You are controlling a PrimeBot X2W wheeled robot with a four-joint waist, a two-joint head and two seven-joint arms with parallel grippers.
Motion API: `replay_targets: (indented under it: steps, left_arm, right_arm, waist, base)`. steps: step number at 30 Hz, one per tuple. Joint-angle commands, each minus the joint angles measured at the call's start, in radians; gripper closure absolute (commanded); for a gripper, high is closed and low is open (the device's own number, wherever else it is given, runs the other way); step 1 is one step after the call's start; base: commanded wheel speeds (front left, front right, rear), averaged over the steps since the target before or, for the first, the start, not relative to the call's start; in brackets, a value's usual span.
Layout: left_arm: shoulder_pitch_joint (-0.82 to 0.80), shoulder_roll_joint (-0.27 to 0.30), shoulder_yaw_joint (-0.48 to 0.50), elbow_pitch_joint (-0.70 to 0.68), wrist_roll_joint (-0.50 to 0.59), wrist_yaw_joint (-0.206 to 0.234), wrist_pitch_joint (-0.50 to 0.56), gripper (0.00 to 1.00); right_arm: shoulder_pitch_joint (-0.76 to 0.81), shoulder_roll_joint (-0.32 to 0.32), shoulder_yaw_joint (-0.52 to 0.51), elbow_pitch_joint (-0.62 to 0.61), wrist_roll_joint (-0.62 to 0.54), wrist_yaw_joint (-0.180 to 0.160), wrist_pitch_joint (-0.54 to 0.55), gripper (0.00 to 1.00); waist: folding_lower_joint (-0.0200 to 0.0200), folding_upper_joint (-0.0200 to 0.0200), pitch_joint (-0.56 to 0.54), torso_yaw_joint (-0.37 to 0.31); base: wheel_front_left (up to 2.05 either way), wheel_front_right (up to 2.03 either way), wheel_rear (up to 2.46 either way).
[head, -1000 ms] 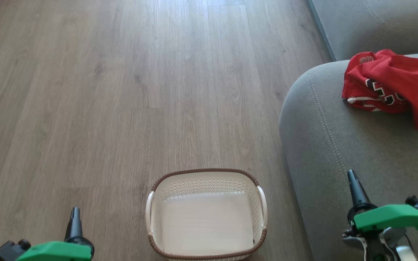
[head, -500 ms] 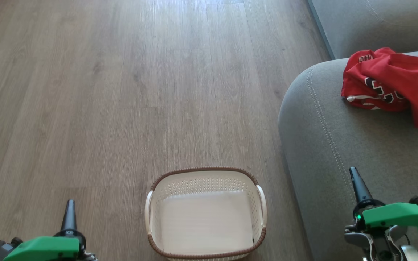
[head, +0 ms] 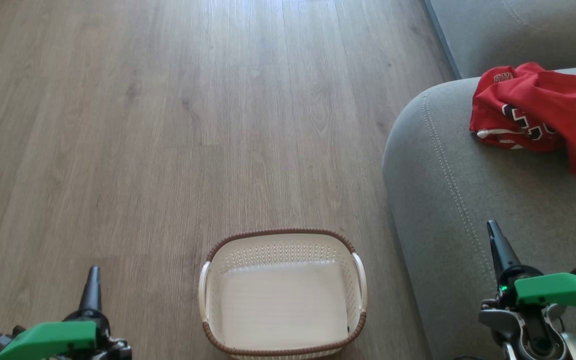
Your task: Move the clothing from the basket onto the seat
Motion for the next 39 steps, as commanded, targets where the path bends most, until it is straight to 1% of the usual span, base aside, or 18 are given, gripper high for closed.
replay_targets:
  steps: [1,17,39]
  left_arm:
    - [-0.049,0.007,0.046,-0.037,-0.021,-0.012,0.007,1.00]
    - [-0.073,-0.017,0.105,-0.047,-0.160,-0.051,0.052,1.00]
    - [-0.074,-0.019,0.107,-0.047,-0.162,-0.052,0.054,1.00]
  right_arm:
    - [-0.057,-0.017,0.014,-0.042,0.029,0.000,0.009,1.00]
    - [-0.072,-0.027,0.007,-0.055,0.219,0.000,0.044,1.00]
    - [-0.071,-0.039,0.023,-0.057,0.237,0.000,0.033,1.00]
  waist:
    - [0.0000,0.0000,0.000,0.000]
    - [0.0000,0.0000,0.006,-0.006]
    - [0.0000,0.0000,0.006,-0.006]
  base:
    - [0.00,0.00,0.00]
    - [0.00,0.00,0.00]
    - [0.00,0.00,0.00]
